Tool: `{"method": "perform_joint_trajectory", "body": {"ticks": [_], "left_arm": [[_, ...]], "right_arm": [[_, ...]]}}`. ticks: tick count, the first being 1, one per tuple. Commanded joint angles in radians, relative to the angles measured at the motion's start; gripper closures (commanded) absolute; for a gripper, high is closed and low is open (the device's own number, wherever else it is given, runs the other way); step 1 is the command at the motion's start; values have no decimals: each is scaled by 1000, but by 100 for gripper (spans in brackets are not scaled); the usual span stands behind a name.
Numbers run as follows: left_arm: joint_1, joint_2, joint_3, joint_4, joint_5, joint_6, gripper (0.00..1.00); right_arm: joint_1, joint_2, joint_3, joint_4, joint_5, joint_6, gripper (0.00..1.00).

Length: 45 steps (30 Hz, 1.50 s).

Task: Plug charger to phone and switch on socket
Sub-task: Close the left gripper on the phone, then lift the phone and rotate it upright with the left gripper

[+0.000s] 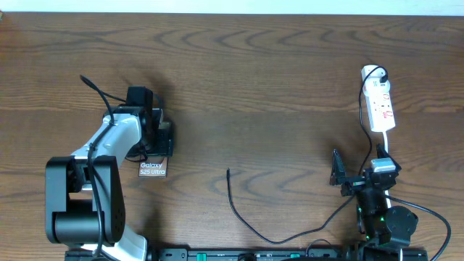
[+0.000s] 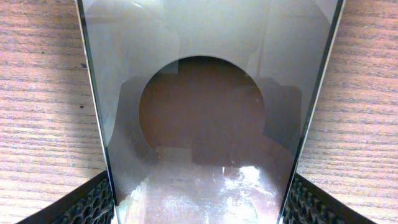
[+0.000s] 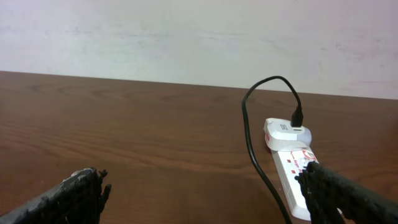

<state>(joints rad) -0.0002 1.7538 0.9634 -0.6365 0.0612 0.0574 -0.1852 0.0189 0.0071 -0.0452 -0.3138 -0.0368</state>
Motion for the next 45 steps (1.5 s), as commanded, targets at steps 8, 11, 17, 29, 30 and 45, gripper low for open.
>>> {"method": "perform_joint_trajectory", "body": {"ticks": [8, 11, 17, 29, 30, 45], "left_arm": [[3, -84, -14, -10, -43, 13, 93], [3, -107, -14, -11, -43, 13, 93], [3, -150, -14, -13, 6, 10, 93], [3, -162, -14, -13, 192, 9, 92], [3, -162, -14, -13, 204, 9, 93], [3, -162, -14, -10, 690, -37, 92]], "right_arm": [[10, -3, -2, -5, 8, -9, 1], [10, -3, -2, -5, 8, -9, 1], [10, -3, -2, -5, 8, -9, 1], [10, -3, -2, -5, 8, -9, 1], [10, -3, -2, -5, 8, -9, 1], [10, -3, -2, -5, 8, -9, 1]]}}
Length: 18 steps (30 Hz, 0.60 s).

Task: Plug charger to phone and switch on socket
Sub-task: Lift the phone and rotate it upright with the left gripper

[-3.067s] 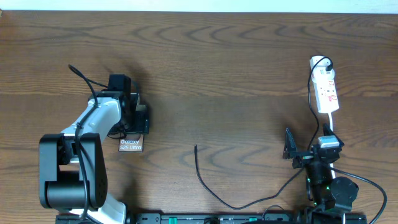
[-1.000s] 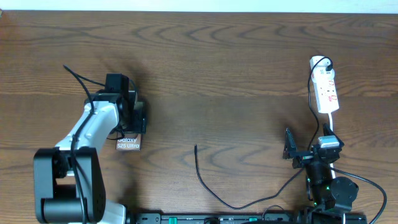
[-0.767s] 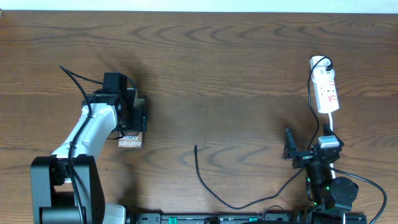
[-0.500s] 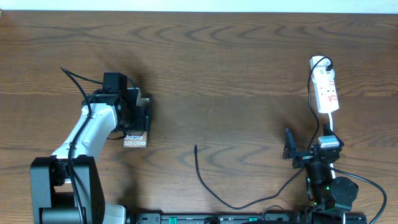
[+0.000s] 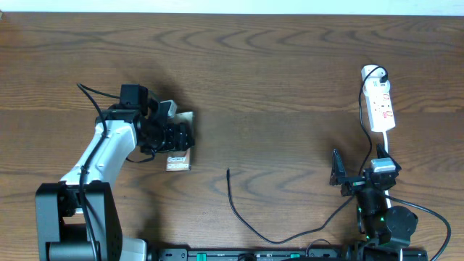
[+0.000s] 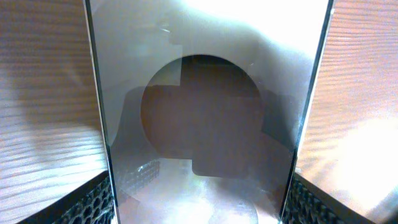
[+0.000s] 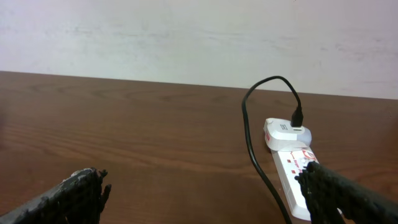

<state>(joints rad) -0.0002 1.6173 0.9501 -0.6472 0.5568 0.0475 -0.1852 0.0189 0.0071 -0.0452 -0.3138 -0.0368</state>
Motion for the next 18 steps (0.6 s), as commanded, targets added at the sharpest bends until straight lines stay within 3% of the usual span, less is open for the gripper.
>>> {"method": "perform_joint_trajectory", "body": {"ticks": [1, 10, 18], "left_arm": [[3, -26, -1, 2, 223, -40, 92], [3, -26, -1, 45, 520, -151, 92], [3, -26, -1, 142, 699, -315, 92]], "right_arm": [[10, -3, -2, -5, 8, -9, 1], [10, -3, -2, -5, 8, -9, 1], [10, -3, -2, -5, 8, -9, 1]]}}
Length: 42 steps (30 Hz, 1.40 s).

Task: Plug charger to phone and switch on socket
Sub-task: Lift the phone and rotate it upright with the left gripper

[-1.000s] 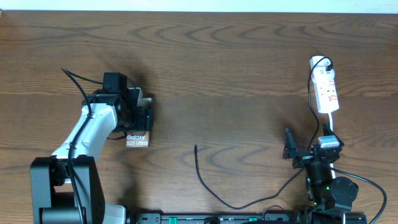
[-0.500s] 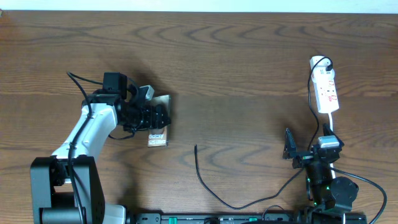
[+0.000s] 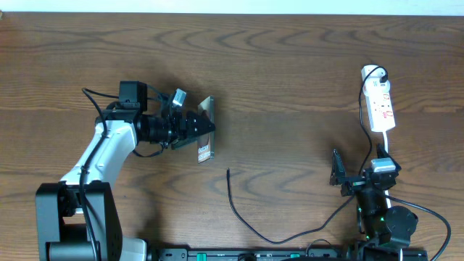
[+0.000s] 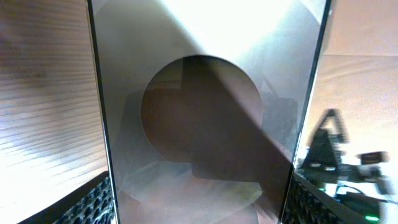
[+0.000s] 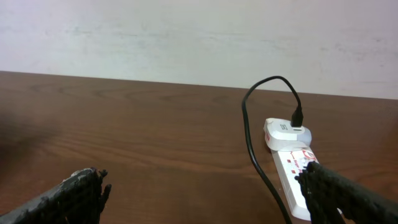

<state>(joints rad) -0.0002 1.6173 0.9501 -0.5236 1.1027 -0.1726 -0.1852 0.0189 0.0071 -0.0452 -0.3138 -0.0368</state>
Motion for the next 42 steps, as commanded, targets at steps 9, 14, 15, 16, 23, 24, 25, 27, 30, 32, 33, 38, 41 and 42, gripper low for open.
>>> {"method": "perform_joint_trajectory", "body": {"ticks": [9, 14, 15, 16, 23, 24, 25, 27, 30, 32, 33, 38, 41, 42], "left_arm": [[3, -26, -1, 126, 310, -282, 93], [3, -26, -1, 233, 402, -391, 93], [3, -26, -1, 243, 405, -401, 92], [3, -26, -1, 251, 405, -413, 93], [3, -26, -1, 312, 405, -477, 93], [3, -26, -1, 320, 405, -481, 93], [3, -26, -1, 328, 405, -484, 93], [3, -26, -1, 332, 405, -484, 93], [3, -26, -1, 332, 405, -484, 93], [3, -26, -1, 332, 405, -484, 93], [3, -26, -1, 332, 405, -484, 93], [3, -26, -1, 370, 405, -504, 93], [3, -26, -1, 412, 405, -544, 93], [3, -26, -1, 427, 405, -556, 93]], "right_arm": [[10, -3, -2, -5, 8, -9, 1], [10, -3, -2, -5, 8, -9, 1], [10, -3, -2, -5, 8, -9, 1], [10, -3, -2, -5, 8, -9, 1], [10, -3, -2, -5, 8, -9, 1], [10, -3, -2, -5, 8, -9, 1], [10, -3, -2, -5, 8, -9, 1], [10, -3, -2, -5, 8, -9, 1], [10, -3, -2, -5, 8, -9, 1], [10, -3, -2, -5, 8, -9, 1], [10, -3, -2, -5, 8, -9, 1], [10, -3, -2, -5, 8, -8, 1], [10, -3, -2, -5, 8, -9, 1], [10, -3, -2, -5, 8, -9, 1]]}}
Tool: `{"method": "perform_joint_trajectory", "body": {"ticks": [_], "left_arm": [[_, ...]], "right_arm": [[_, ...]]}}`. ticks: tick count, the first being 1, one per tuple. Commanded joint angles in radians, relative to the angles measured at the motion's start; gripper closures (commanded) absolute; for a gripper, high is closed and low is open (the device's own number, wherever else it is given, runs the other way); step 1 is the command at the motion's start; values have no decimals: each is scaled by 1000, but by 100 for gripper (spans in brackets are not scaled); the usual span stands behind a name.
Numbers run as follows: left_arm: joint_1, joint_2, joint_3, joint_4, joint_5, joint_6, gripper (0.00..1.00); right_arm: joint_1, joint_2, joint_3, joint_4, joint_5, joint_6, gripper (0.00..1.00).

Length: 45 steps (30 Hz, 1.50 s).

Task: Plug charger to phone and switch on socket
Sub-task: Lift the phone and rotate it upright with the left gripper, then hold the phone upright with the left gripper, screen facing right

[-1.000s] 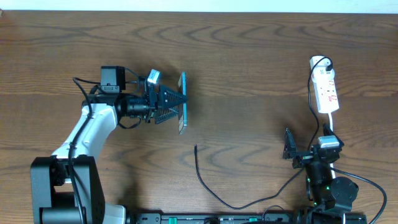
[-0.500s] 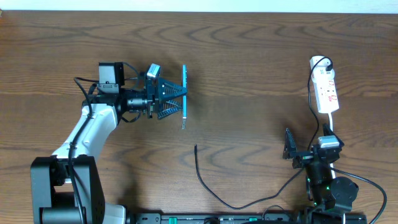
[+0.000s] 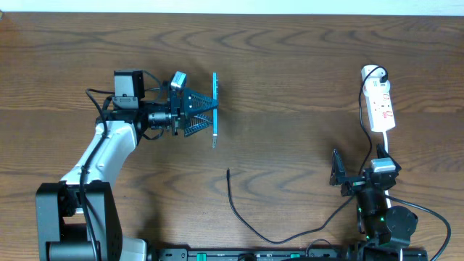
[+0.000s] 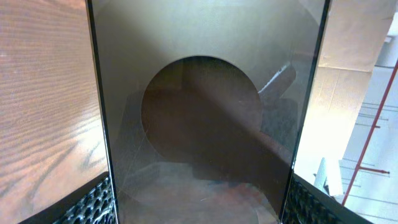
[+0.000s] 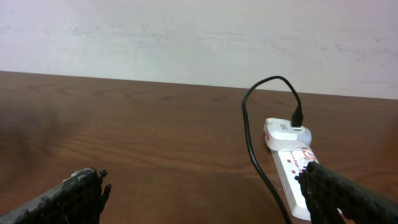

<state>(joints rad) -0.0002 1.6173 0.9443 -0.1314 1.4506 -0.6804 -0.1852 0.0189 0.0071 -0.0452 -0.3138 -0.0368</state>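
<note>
My left gripper [image 3: 205,113] is shut on the phone [image 3: 214,109], holding it above the table. From overhead the phone shows edge-on as a thin blue line. In the left wrist view its dark glass face [image 4: 205,112] fills the frame between my mesh fingers [image 4: 93,200]. The black charger cable [image 3: 243,214] lies on the table, its free end [image 3: 228,172] below the phone. The cable runs to the white power strip [image 3: 379,101] at the right. My right gripper [image 5: 202,196] rests open near the front edge, with the strip [image 5: 293,173] just beyond its right finger.
A white charger plug [image 5: 283,130] sits in the far end of the strip. The wooden table [image 3: 290,72] stretches between the two arms. A pale wall [image 5: 186,37] stands behind the table's far edge.
The phone was tilted and lower toward the front. Now it stands edge-on to the overhead camera, further back and a little right, still in my left gripper. The right arm has not moved.
The phone first lay flat on the table at the left with my left gripper shut on it. Then it was raised and tilted, a little to the right. Then it tilted further. Now it is held upright near the table's middle. Cable and right arm stayed put.
</note>
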Motion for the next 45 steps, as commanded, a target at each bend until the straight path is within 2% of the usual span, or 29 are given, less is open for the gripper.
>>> {"method": "perform_joint_trajectory", "body": {"ticks": [1, 7, 39, 45], "left_arm": [[3, -26, 5, 51, 56, -60, 92], [3, -26, 5, 114, 56, -103, 93], [3, -26, 5, 119, 30, -99, 92], [3, -26, 5, 161, 30, -100, 93]], "right_arm": [[10, -3, -2, -5, 8, -9, 1], [10, -3, -2, -5, 8, -9, 1], [10, -3, -2, -5, 8, -9, 1], [10, -3, -2, -5, 8, -9, 1]]}}
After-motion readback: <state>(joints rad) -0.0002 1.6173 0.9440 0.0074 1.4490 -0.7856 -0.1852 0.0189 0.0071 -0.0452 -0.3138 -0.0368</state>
